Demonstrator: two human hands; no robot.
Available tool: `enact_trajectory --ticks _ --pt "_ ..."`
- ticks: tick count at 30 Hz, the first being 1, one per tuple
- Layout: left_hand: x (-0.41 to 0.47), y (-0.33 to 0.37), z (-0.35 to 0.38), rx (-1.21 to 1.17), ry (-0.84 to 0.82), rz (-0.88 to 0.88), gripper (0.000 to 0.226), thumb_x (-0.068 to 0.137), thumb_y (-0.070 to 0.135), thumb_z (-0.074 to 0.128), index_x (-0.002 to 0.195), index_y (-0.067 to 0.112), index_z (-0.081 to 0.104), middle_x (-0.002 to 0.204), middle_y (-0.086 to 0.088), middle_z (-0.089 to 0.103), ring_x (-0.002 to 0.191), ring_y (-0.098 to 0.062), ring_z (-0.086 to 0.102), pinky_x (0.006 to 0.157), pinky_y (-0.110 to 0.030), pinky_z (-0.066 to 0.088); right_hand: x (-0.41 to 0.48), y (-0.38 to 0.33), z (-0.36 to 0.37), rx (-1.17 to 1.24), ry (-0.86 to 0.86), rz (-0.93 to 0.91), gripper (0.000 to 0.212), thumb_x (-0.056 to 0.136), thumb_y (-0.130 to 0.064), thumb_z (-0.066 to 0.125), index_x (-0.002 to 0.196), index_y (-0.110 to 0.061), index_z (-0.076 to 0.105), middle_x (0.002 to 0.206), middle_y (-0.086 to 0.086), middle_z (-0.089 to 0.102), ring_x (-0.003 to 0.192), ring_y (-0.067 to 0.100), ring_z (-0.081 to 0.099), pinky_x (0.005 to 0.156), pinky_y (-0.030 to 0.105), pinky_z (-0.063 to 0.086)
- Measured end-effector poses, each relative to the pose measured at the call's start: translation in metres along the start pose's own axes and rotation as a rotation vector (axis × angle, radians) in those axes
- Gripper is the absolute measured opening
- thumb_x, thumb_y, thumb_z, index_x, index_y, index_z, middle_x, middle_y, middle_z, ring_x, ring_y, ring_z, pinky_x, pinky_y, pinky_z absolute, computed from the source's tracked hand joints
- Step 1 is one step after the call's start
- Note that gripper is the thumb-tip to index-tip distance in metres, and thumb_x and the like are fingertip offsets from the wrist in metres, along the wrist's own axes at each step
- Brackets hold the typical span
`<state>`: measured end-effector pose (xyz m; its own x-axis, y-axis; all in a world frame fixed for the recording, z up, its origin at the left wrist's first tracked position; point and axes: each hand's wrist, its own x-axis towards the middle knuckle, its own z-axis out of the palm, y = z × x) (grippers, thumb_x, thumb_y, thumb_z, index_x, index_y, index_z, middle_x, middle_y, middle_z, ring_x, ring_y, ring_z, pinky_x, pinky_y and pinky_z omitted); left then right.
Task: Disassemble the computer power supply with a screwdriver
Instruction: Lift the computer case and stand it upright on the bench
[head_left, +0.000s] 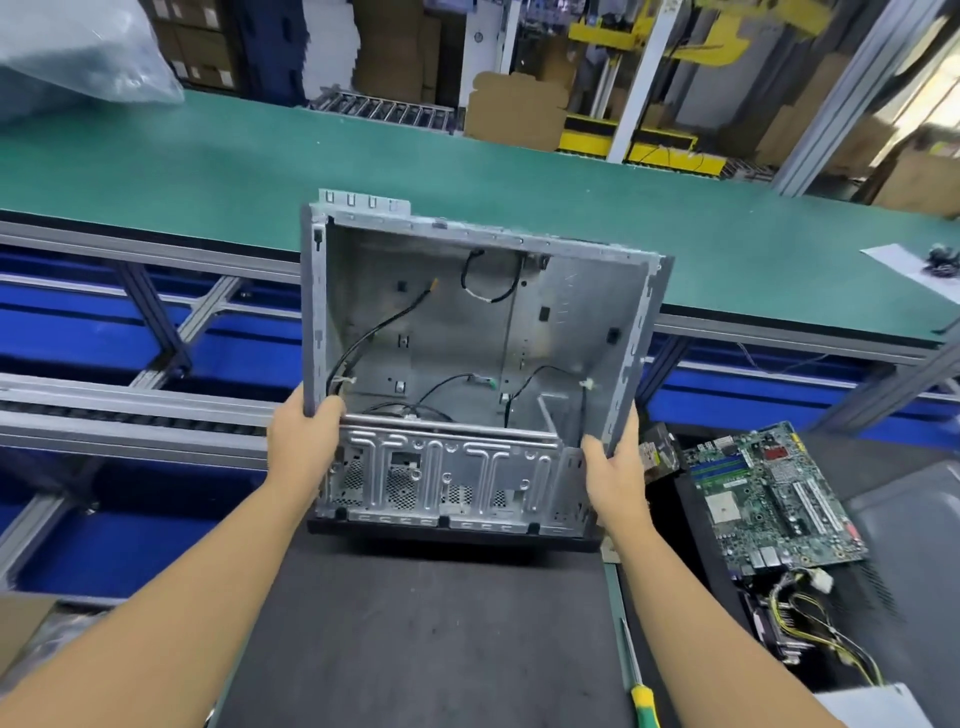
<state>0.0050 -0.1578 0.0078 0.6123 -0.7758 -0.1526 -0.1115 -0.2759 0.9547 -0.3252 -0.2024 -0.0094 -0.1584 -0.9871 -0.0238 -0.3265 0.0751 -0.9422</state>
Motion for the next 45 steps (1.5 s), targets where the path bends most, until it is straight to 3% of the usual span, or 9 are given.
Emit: enact_trajectory --ticks 4,8,12,15,18,23,25,30,45 --pt "0.000 -0.014 -0.002 0.010 -0.051 0.007 0.015 0.085 0.031 0.052 0.072 0.039 0.052 0.066 0.007 0.046 0.060 -0.015 0.042 0.055 -0.031 0.035 -0.006 0.009 0.000 -0.020 -0.031 0.040 0.077 0.100 -0.033 0.053 0.154 -0.047 0.000 0.146 -0.021 0.034 0.130 0.004 0.038 0.106 0.026 0.027" --pt "0.010 -0.019 -0.008 0.050 -0.125 -0.028 0.009 0.088 0.029 0.055 0.081 0.027 0.051 0.073 0.001 0.049 0.070 -0.022 0.046 0.062 -0.035 0.037 -0.013 0.017 0.012 0.055 0.064 0.197 0.071 0.095 -0.023 0.054 0.154 -0.039 0.017 0.136 -0.014 0.046 0.114 0.014 0.051 0.099 0.035 0.042" --pt "0.014 -0.023 -0.017 0.170 -0.235 -0.326 0.032 0.089 0.044 0.060 0.107 0.020 0.047 0.105 -0.005 0.050 0.098 -0.033 0.050 0.080 -0.044 0.046 -0.017 0.019 0.008 0.004 0.015 0.433 0.032 0.074 -0.034 0.053 0.104 -0.025 0.054 0.070 -0.008 0.058 0.059 0.012 0.053 0.055 0.023 0.042" --pt "0.012 -0.027 -0.017 0.110 -0.273 -0.467 0.044 0.090 0.041 0.065 0.119 0.015 0.046 0.122 -0.006 0.043 0.116 -0.036 0.048 0.069 -0.048 0.056 -0.020 0.024 -0.002 0.039 -0.187 0.650 0.041 0.079 -0.040 0.058 0.116 -0.029 0.047 0.101 0.000 0.060 0.093 0.026 0.059 0.080 0.045 0.056" --pt "0.009 -0.038 -0.010 -0.099 -0.169 -0.435 0.032 0.092 0.021 0.065 0.117 0.007 0.053 0.103 -0.003 0.051 0.097 -0.024 0.052 0.074 -0.046 0.056 -0.023 0.032 0.002 0.126 -0.122 0.657 0.047 0.082 -0.034 0.061 0.126 -0.020 0.048 0.120 0.005 0.061 0.108 0.033 0.061 0.089 0.057 0.052" --pt "0.012 -0.052 -0.003 -0.191 -0.160 -0.387 0.010 0.092 0.017 0.064 0.101 0.018 0.059 0.104 -0.002 0.060 0.096 -0.019 0.058 0.096 -0.054 0.052 -0.024 0.042 0.021 0.207 0.052 0.568 0.008 0.088 -0.016 0.056 0.091 -0.021 0.051 0.078 0.001 0.049 0.073 0.021 0.048 0.075 0.044 0.055" --pt "0.018 -0.051 0.001 -0.185 -0.184 -0.371 0.020 0.092 0.019 0.065 0.110 0.018 0.058 0.108 0.000 0.061 0.100 -0.020 0.059 0.097 -0.052 0.053 -0.016 0.040 0.025 0.213 0.051 0.566 0.014 0.089 -0.014 0.055 0.083 -0.023 0.047 0.071 0.000 0.042 0.067 0.019 0.042 0.074 0.044 0.054" --pt "0.036 -0.044 0.017 -0.191 -0.191 -0.362 0.029 0.090 0.022 0.067 0.115 0.012 0.056 0.103 0.004 0.057 0.099 -0.019 0.056 0.094 -0.048 0.053 0.016 0.032 0.027 0.266 0.014 0.564 0.021 0.092 -0.017 0.057 0.112 -0.018 0.051 0.094 0.000 0.052 0.086 0.022 0.053 0.088 0.053 0.048" --pt "0.061 -0.035 0.044 -0.163 -0.140 -0.350 0.014 0.091 0.031 0.065 0.090 0.020 0.056 0.086 -0.002 0.058 0.075 -0.016 0.059 0.086 -0.043 0.057 0.051 0.033 0.034 0.314 0.026 0.566 0.026 0.092 -0.017 0.056 0.116 -0.021 0.048 0.111 0.005 0.056 0.104 0.031 0.057 0.100 0.061 0.045"
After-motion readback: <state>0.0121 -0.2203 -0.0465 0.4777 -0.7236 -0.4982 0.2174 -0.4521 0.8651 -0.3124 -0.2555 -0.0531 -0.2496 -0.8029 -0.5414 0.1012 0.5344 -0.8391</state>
